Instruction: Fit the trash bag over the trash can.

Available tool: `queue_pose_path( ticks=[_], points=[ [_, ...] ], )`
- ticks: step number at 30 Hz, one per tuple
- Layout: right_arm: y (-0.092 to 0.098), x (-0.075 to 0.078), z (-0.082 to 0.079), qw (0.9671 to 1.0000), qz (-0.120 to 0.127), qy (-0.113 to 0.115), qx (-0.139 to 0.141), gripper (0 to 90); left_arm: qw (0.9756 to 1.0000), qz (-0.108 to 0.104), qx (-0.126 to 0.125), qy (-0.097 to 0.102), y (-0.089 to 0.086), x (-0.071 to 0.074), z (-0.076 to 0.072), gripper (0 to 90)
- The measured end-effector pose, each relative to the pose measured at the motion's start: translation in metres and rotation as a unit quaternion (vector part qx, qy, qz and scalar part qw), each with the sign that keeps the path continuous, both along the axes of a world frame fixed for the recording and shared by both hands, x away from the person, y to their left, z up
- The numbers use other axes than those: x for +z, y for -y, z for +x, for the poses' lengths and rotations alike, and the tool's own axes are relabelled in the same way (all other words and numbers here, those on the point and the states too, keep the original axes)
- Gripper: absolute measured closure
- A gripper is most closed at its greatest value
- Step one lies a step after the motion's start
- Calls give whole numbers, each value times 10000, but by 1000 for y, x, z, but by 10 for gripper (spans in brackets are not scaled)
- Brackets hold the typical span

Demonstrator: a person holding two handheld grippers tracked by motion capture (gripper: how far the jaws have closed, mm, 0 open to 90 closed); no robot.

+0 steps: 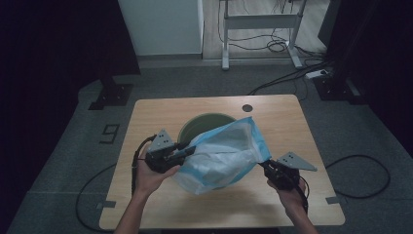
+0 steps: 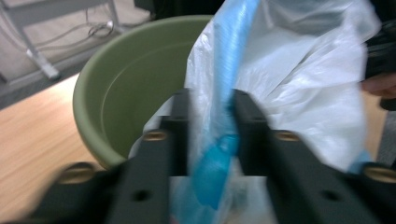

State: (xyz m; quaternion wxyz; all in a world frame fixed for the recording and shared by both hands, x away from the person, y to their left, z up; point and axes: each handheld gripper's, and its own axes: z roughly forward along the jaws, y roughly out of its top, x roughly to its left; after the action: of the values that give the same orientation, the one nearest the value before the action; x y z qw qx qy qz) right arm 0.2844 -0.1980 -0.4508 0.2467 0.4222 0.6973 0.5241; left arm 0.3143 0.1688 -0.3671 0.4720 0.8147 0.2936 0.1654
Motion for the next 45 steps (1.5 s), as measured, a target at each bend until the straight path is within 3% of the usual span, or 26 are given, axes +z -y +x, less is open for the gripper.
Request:
queue_pose_path(
  ticks=[2,5,7,9,13,16,19,23,27,31,38,45],
  points=[
    [0,-1,-3,9999,-20,54,84,763,9998,-173,83,-95,-3,-1,4,850],
    [2,0,-14,9996,-67,196,169,532,9985,-485,255,-63,-9,0,5,876],
    [6,4,-24,9996,64,171,195,464,9980,-550,310,-11,-12,0,4,880],
    [8,11,-36,9994,-15,317,170,393,9977,-592,337,13,-13,-1,3,881],
    [12,37,-53,9979,75,606,207,322,9968,-709,375,-8,-13,-1,3,881],
    [11,55,-53,9965,170,775,260,315,9967,-714,381,-3,-12,-1,2,881],
    [5,70,-39,9967,121,768,213,334,9968,-712,370,-13,-12,0,2,882],
    [-4,75,-12,9979,31,602,237,396,9962,-817,314,-11,-16,2,3,880],
    [-13,77,1,9970,43,571,524,704,9954,-934,214,-29,-23,3,2,876],
    [-18,77,6,9965,-100,647,517,871,9930,-1171,89,-156,-32,4,4,856],
    [-19,77,19,9970,-241,711,209,885,9914,-1271,220,-214,-41,6,8,873],
    [-18,74,46,9965,-439,695,-129,889,9901,-1279,568,-145,-50,2,23,886]
  ],
)
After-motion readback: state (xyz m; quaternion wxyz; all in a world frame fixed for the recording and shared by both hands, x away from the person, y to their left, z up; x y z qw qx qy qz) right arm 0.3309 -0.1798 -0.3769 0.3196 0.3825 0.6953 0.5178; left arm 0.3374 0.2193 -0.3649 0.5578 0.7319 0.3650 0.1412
